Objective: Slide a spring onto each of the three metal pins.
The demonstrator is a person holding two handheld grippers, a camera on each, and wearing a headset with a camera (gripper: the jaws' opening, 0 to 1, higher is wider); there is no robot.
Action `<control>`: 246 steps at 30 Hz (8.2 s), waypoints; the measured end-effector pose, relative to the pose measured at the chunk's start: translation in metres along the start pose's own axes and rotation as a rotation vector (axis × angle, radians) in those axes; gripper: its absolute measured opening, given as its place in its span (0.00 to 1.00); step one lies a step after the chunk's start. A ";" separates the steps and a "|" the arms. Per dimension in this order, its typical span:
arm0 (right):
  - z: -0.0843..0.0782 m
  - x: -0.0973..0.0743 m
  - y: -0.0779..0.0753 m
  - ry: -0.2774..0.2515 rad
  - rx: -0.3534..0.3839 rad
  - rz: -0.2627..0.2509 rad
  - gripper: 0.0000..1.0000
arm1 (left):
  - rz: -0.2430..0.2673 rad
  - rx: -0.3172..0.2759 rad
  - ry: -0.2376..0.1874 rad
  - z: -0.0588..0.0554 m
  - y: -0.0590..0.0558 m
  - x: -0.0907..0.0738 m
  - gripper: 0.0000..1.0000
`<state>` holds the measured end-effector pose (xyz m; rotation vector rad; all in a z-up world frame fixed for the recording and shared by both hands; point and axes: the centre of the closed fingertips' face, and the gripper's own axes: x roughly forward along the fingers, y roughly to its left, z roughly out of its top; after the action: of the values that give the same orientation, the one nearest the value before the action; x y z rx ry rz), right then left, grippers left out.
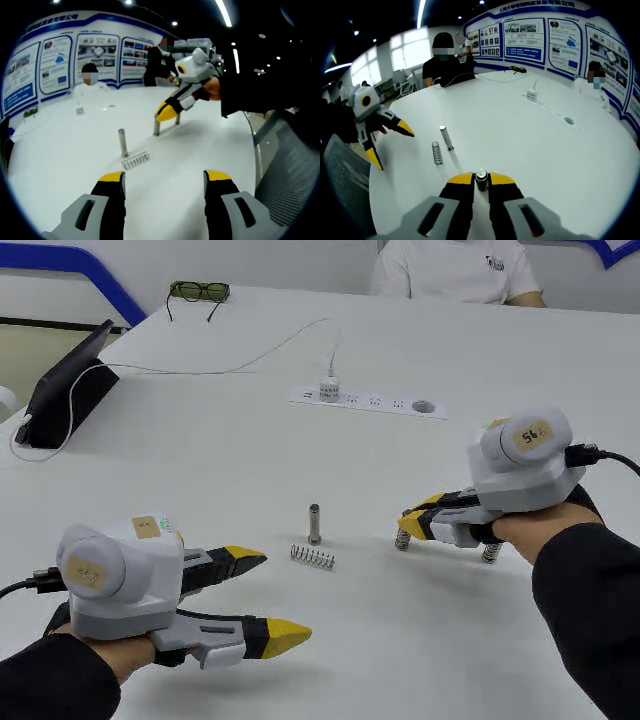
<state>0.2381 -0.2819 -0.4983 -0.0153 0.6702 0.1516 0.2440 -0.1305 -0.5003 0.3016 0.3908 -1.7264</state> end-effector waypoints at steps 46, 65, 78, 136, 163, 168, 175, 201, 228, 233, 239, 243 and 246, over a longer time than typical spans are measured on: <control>-0.016 0.007 0.049 0.031 -0.063 0.076 0.12 | 0.002 0.000 -0.010 0.001 -0.001 -0.001 0.64; 0.005 0.030 0.073 0.026 -0.139 0.154 0.14 | 0.006 -0.002 -0.005 0.000 0.000 -0.002 0.64; 0.005 0.047 0.083 0.050 -0.185 0.193 0.15 | 0.012 -0.005 0.001 -0.003 0.004 -0.005 0.64; -0.016 0.014 0.102 0.145 -0.320 0.273 0.11 | -0.022 0.032 0.018 0.001 -0.003 0.001 0.63; -0.018 -0.018 0.135 0.197 -0.427 0.369 0.11 | -0.140 0.163 0.042 0.003 -0.033 0.011 0.31; -0.019 -0.020 0.137 0.211 -0.442 0.380 0.11 | -0.154 0.188 0.043 0.002 -0.037 0.013 0.25; -0.022 -0.021 0.142 0.228 -0.463 0.397 0.11 | -0.168 0.215 0.047 0.002 -0.041 0.015 0.19; 0.009 -0.030 0.159 0.144 -0.475 0.414 0.11 | -0.177 0.235 0.054 0.003 -0.046 0.016 0.12; 0.032 -0.020 0.173 0.045 -0.451 0.415 0.11 | -0.166 0.217 0.028 0.008 -0.044 0.015 0.12; 0.033 -0.019 0.173 0.045 -0.450 0.414 0.11 | -0.163 0.209 0.026 0.008 -0.043 0.014 0.12; 0.033 -0.018 0.172 0.047 -0.446 0.411 0.11 | -0.157 0.191 0.023 0.009 -0.042 0.014 0.16; 0.034 -0.018 0.171 0.046 -0.447 0.406 0.11 | -0.150 0.176 0.018 0.009 -0.040 0.013 0.19; 0.035 -0.018 0.169 0.043 -0.445 0.402 0.11 | -0.143 0.164 0.015 0.009 -0.037 0.012 0.22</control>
<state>0.2212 -0.1151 -0.4536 -0.3130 0.6661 0.6868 0.2051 -0.1391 -0.4936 0.4133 0.2875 -1.9015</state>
